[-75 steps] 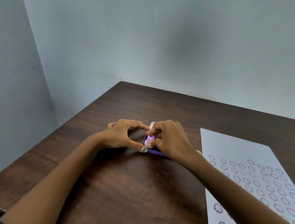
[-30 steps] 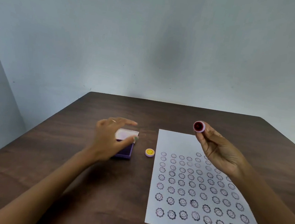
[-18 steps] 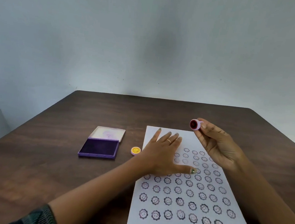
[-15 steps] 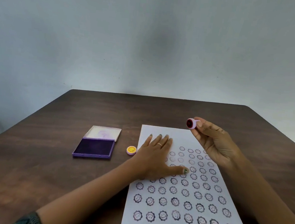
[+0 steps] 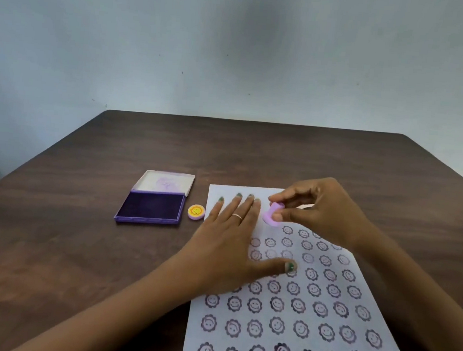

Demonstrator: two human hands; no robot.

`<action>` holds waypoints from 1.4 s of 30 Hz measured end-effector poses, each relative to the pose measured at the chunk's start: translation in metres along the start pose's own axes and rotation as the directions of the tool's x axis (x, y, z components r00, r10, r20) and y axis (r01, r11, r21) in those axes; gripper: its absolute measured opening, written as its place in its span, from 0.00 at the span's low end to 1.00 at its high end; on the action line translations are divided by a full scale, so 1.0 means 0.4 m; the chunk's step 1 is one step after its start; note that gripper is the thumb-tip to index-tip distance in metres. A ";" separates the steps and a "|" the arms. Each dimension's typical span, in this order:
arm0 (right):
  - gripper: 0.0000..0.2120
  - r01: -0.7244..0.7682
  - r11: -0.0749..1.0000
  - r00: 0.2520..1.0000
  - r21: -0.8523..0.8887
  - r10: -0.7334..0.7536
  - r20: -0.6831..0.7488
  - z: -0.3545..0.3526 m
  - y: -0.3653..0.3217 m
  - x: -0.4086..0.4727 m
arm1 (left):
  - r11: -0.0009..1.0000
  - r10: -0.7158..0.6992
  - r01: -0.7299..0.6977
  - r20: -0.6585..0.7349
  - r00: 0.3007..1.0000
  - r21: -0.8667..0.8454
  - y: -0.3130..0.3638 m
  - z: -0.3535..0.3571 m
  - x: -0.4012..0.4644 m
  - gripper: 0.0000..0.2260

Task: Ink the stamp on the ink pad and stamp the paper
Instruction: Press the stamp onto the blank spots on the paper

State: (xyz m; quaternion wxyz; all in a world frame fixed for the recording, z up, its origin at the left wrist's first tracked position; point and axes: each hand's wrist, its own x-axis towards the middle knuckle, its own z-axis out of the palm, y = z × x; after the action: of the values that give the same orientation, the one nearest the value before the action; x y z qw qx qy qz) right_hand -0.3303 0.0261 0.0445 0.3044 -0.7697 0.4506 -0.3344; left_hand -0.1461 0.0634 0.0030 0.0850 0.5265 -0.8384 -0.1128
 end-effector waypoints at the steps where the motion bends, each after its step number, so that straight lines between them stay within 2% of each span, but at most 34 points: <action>1: 0.12 0.011 0.998 1.000 -0.058 -0.010 0.008 0.003 -0.004 -0.001 | 1.000 0.003 -0.003 0.003 1.000 0.027 -0.010 -0.005 0.002 0.51; 5: 0.12 0.038 0.984 0.999 -0.173 -0.035 0.021 0.007 -0.019 -0.006 | 0.995 -0.007 0.002 0.052 0.999 0.099 -0.037 -0.010 0.001 0.52; 9: 0.12 0.038 0.977 0.999 -0.208 -0.032 0.030 0.008 -0.026 -0.008 | 0.993 -0.025 0.013 0.095 0.995 0.118 -0.043 -0.005 0.002 0.52; 42: 0.12 0.032 0.956 0.996 -0.293 -0.006 0.089 0.023 -0.049 -0.019 | 0.996 -0.051 0.039 0.155 0.987 0.081 -0.033 -0.009 0.004 0.51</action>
State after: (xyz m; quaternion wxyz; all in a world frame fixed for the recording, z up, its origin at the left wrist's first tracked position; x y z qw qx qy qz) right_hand -0.3164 0.0423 0.0523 0.2029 -0.8245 0.4742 -0.2326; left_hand -0.1343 0.0562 0.0026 -0.0044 0.5378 -0.8340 -0.1233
